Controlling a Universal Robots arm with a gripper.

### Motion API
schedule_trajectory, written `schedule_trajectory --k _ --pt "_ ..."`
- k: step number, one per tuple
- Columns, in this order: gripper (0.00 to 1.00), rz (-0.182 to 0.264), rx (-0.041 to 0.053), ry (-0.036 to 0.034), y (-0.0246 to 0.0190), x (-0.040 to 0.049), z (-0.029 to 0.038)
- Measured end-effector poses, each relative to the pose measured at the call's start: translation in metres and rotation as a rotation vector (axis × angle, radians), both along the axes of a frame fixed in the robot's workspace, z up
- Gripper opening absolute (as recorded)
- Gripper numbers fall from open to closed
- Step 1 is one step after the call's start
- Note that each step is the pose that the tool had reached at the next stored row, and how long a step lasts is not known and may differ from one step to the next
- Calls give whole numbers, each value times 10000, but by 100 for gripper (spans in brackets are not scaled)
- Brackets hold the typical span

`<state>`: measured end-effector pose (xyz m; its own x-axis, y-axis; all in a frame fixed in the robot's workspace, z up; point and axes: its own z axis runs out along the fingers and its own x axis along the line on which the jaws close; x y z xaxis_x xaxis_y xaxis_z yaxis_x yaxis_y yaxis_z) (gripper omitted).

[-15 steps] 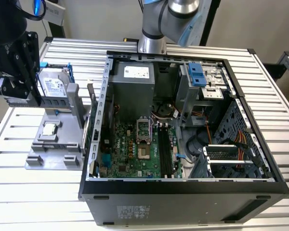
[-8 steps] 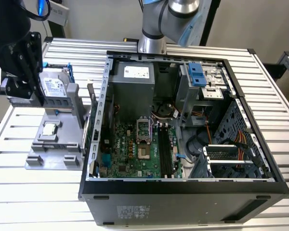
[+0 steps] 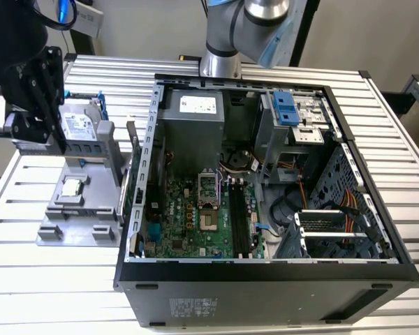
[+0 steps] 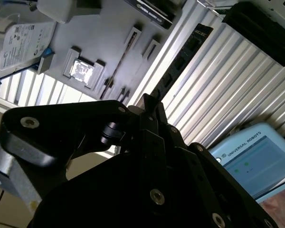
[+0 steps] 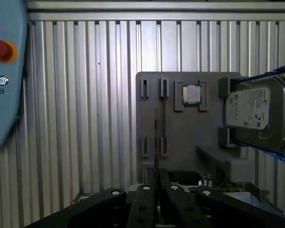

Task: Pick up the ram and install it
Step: 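Pick up the ram and move it above insertion slot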

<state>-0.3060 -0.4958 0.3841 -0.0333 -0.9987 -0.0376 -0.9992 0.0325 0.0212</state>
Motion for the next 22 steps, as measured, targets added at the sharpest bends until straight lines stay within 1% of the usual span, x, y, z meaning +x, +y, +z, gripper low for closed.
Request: schedule_trajectory --k 12,22 --pt "0 0 0 0 0 63 0" --pt "0 0 0 0 0 93 0"
